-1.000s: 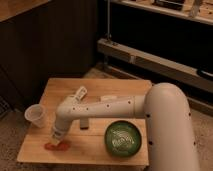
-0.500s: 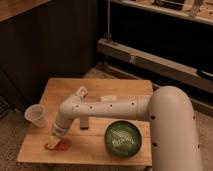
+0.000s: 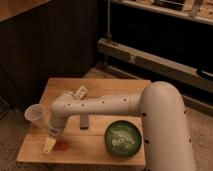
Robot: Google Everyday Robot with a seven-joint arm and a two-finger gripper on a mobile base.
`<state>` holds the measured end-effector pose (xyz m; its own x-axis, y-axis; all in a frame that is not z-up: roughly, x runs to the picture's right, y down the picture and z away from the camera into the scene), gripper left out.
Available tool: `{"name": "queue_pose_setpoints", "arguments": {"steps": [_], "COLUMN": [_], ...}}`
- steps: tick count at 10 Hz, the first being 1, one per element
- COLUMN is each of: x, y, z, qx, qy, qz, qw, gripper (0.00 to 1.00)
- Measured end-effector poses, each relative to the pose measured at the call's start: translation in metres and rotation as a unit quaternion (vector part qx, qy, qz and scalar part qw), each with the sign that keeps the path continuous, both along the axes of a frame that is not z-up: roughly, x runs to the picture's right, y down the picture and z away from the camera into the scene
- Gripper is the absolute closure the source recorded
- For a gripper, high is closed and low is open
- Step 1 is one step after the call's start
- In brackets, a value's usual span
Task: Place the pepper in the ceramic bowl
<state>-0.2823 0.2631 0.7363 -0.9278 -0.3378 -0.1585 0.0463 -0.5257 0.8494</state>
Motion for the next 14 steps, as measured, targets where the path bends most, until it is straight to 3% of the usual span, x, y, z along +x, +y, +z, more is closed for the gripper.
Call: {"name": "queue_pose_setpoints", "arguments": {"steps": [3,4,7,8,11,14], "x": [0.003,0.007,0.013,0.012,0.016,0.02], "y": [0.021,0.026,0.039,0.037,0.032,0.035], "z": [-0.001,0.0,0.008,0.009,0.003,0.005], "qx": [0.026,0.033,0.025,0.026,0.03,0.028], "qy": [0.006,0.006,-0.019,-0.018,-0.003,-0.015], "qz": [-0.043,-0.046,-0.022,-0.025,-0.038,-0.03], "qw": [0.9987,0.9984,0.9993,0.9992,0.9988,0.9991], "gripper": [0.2,0.2,0.21,0.25,0.54,0.86]}}
